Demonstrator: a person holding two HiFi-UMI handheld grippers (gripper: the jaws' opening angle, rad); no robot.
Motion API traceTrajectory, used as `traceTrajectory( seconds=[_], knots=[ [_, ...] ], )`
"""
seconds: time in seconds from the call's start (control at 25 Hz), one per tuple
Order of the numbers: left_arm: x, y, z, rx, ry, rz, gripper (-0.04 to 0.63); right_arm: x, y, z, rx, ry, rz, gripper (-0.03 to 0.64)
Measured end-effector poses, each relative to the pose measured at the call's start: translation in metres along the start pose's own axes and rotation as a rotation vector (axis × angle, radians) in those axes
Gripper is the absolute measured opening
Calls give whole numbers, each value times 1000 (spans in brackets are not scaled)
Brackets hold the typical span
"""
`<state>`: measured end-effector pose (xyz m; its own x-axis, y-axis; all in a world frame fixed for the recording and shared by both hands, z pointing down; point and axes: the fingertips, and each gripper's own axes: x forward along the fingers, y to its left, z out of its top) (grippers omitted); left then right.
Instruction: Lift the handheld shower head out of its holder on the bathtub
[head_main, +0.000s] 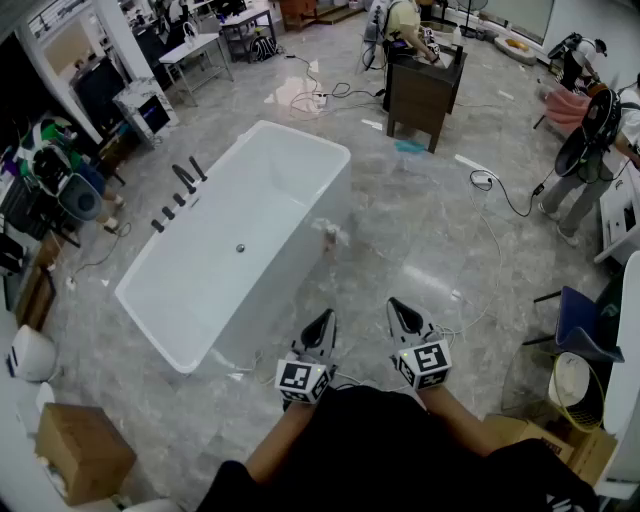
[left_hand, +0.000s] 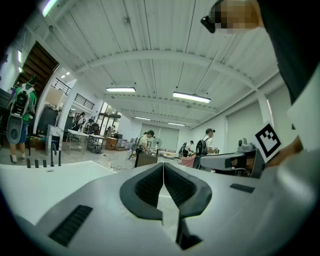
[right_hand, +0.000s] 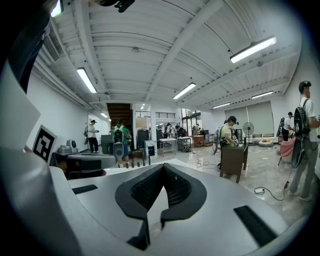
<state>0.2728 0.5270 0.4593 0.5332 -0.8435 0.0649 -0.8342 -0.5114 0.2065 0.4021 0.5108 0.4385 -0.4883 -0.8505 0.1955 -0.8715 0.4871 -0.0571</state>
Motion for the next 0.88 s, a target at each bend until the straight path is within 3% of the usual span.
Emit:
traceTrajectory(
  seconds=[0.4, 0.88],
  knots=[
    [11, 4, 11, 0, -8, 8, 5, -3, -24, 3, 16, -28, -64, -2],
    [12, -2, 2, 3, 13, -15, 5, -14, -34, -10, 58, -30, -36, 0]
  ],
)
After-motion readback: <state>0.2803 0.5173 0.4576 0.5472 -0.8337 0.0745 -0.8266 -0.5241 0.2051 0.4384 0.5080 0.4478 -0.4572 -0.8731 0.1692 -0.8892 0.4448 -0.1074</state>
